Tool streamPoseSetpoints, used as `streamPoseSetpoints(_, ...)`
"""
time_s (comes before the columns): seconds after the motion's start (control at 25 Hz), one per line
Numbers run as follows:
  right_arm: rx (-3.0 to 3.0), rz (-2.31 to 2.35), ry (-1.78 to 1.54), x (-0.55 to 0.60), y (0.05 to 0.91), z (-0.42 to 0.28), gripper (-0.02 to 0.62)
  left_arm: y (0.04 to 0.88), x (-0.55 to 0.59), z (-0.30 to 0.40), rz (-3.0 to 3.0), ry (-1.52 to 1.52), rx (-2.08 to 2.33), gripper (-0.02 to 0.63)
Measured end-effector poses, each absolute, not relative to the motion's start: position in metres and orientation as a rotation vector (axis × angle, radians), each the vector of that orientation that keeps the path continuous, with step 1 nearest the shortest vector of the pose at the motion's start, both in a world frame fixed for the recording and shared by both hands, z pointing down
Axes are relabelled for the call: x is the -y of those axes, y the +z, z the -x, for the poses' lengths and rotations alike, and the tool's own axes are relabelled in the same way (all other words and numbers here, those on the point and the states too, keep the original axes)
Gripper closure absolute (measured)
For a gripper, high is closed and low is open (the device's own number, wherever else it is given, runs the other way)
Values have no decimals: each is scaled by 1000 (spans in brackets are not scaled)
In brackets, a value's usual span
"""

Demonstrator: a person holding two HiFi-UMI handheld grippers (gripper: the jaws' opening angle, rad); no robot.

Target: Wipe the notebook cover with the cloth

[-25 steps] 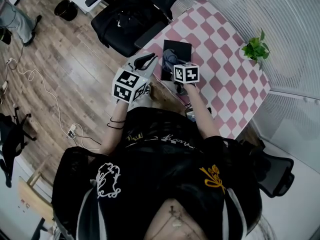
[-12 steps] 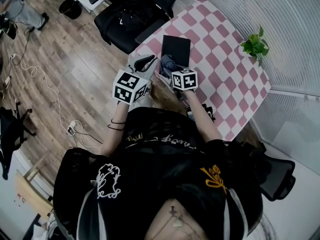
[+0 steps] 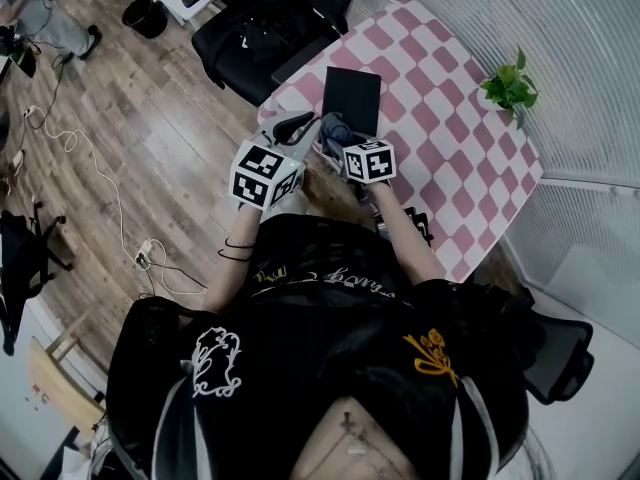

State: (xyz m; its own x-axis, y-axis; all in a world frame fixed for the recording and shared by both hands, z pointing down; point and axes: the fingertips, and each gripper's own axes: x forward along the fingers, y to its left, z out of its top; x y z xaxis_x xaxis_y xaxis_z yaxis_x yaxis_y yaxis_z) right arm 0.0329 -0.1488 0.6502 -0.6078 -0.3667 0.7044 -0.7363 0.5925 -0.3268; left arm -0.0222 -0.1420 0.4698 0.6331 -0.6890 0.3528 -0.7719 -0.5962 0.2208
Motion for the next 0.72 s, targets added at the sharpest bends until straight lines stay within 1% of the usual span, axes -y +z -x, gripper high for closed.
streamPoseSetpoints(0.32, 2249, -901, 1055, 153, 635, -39, 462, 468, 147, 32, -2510, 319, 1159, 568)
streamPoseSetpoints(0.72, 2195, -1097, 1023, 236, 617, -71, 462, 475, 180, 28, -2530, 333, 1074, 568)
